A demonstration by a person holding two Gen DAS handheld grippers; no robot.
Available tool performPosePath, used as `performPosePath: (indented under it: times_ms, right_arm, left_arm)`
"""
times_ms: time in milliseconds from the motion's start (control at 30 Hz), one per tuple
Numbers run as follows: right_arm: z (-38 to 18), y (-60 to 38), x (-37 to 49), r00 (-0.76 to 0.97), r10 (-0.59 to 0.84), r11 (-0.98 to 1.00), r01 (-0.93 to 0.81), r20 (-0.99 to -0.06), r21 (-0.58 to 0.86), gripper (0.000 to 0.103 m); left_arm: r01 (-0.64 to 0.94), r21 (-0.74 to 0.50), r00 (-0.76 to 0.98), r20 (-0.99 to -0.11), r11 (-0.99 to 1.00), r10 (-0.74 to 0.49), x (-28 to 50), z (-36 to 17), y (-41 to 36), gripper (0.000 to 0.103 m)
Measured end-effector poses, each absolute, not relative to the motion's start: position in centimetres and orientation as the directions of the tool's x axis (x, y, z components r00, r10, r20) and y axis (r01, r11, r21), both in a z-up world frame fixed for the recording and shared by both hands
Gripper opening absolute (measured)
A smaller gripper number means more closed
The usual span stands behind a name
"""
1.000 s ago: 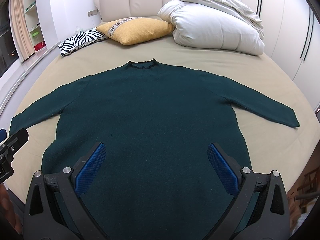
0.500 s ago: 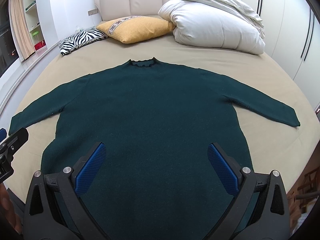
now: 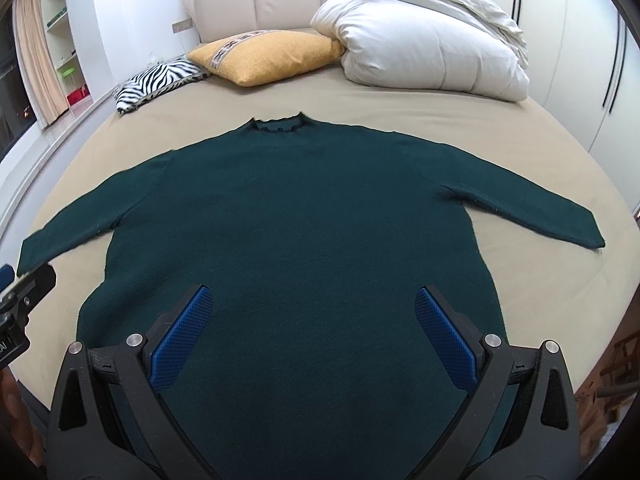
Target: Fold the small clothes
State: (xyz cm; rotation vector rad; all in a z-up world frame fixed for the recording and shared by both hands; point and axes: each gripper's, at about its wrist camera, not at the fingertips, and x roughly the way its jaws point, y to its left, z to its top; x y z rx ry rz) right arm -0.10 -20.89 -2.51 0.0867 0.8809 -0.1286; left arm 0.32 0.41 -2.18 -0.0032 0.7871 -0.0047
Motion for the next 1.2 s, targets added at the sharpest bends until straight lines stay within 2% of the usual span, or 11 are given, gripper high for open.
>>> performPosePath:
  times_ms: [133, 267, 433, 600, 733, 767, 900, 967, 1067, 1133, 1200]
  right_arm:
    - [-2.6, -28.1, -0.2, 0.677, -0.067, 0.966, 0.228, -0.733, 0.123, 0.103]
    - [-3.9, -40.7, -1.3, 0.718, -0.082, 0.869, 0.391, -0.691, 0.303, 0.102]
    - [-8.1, -58.2, -4.7, 0.699, -0.169, 0.603, 0.631, -0.695, 0.489, 0.082]
    - [-13.4, -69.0, -6.1, 0.705, -0.120, 0.383, 0.682, -0.699, 0.623, 0.076]
    - [-14.7, -72.1, -4.6, 0.743, -0.133, 0.362, 0.653, -0.656, 0.666, 0.076]
    - [-14.8, -72.7, -3.9, 0.751, -0.136, 0.367, 0.644, -0.646, 0.671, 0.068]
    - [-15.3, -74.8, -1.1, 0.724, -0.126, 0.369, 0.669, -0.679, 0.645, 0.014]
    - [-14.7, -75.0, -0.2, 0.707, -0.134, 0.388, 0.682, -0.694, 0.620, 0.007]
    - [-11.7, -72.1, 1.5, 0.712, -0.144, 0.515, 0.647, -0.687, 0.563, 0.007]
    - [-9.3, -68.5, 3.5, 0.735, -0.111, 0.614, 0.580, -0.669, 0.535, 0.007]
    - [-6.6, -63.0, 6.7, 0.768, -0.032, 0.726, 0.458, -0.640, 0.513, 0.007]
  left_arm:
    - [0.013, 0.022, 0.674, -0.739, 1.000, 0.007, 1.5, -3.7, -0.3, 0.103]
    - [0.031, -0.061, 0.626, -0.777, 0.998, -0.067, 3.5, -5.2, -0.3, 0.103]
    - [0.020, -0.125, 0.623, -0.775, 0.992, -0.110, 5.9, -6.3, -0.7, 0.103]
    - [0.047, -0.097, 0.620, -0.778, 0.994, -0.105, 7.6, -7.0, -2.7, 0.103]
    - [0.011, -0.135, 0.577, -0.809, 0.991, -0.117, 8.9, -7.6, -3.2, 0.103]
    - [0.009, -0.138, 0.576, -0.809, 0.990, -0.118, 9.1, -7.8, -3.2, 0.103]
    - [0.020, -0.197, 0.548, -0.818, 0.980, -0.176, 9.9, -8.5, -2.9, 0.103]
    - [0.028, -0.265, 0.545, -0.804, 0.964, -0.237, 9.9, -8.6, -2.3, 0.103]
    - [0.035, -0.364, 0.530, -0.783, 0.931, -0.326, 10.3, -8.8, -1.6, 0.098]
    - [0.034, -0.418, 0.521, -0.768, 0.908, -0.373, 10.5, -8.9, -1.1, 0.089]
    - [0.033, -0.474, 0.521, -0.743, 0.880, -0.420, 10.7, -8.9, -0.4, 0.087]
